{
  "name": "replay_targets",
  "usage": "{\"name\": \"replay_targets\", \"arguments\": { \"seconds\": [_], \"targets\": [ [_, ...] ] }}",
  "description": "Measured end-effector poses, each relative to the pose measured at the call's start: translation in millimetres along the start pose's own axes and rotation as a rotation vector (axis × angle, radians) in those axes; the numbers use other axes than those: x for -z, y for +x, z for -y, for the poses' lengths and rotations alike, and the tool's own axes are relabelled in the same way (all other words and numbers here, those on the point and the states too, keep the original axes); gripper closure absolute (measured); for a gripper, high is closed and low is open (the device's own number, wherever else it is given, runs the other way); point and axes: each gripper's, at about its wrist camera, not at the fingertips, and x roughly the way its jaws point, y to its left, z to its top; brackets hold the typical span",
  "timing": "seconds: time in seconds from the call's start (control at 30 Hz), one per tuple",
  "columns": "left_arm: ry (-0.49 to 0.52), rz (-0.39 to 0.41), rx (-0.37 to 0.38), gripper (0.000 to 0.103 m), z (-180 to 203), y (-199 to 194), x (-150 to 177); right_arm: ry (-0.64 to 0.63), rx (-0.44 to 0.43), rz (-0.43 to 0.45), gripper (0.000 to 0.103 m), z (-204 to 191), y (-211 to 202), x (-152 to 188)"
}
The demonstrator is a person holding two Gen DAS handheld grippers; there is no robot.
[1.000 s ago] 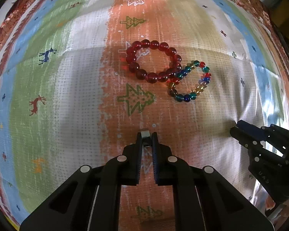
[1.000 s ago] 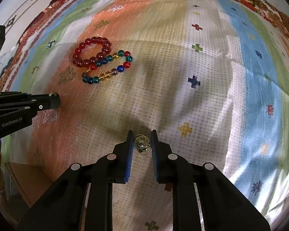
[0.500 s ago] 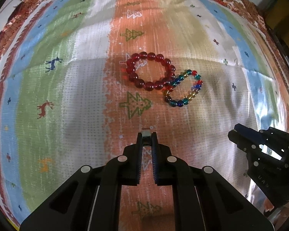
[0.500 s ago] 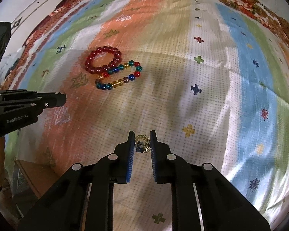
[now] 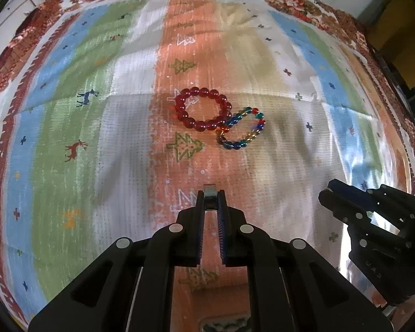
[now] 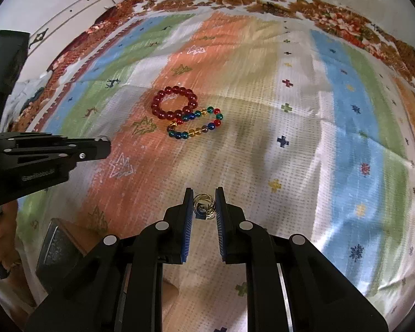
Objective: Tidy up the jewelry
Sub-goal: 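Carry both held charms back over the silver tin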
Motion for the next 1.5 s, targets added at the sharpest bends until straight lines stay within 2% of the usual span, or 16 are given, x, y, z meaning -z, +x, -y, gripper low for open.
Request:
{"name": "replay_targets", "arguments": {
  "seconds": [0.3, 0.67, 1.13, 1.5],
  "targets": [
    [-0.006, 0.043, 0.039, 0.095, 5, -22, 12, -0.012, 0.001, 0.050, 0.086, -7, -25, 10],
    [-0.002, 0.101, 0.051, 0.095, 5, -51, 41, -0.051, -0.008, 0.088, 0.086, -26, -48, 28],
    [0.057, 0.214, 0.067, 0.095, 15, -85, 82, -0.075, -0.051, 0.117, 0.086, -46, -68, 52],
    [0.101, 0.239, 0.071, 0.095, 26, -94, 106, -0.088, -0.087, 0.124, 0.086, -61, -76, 65]
  ]
}}
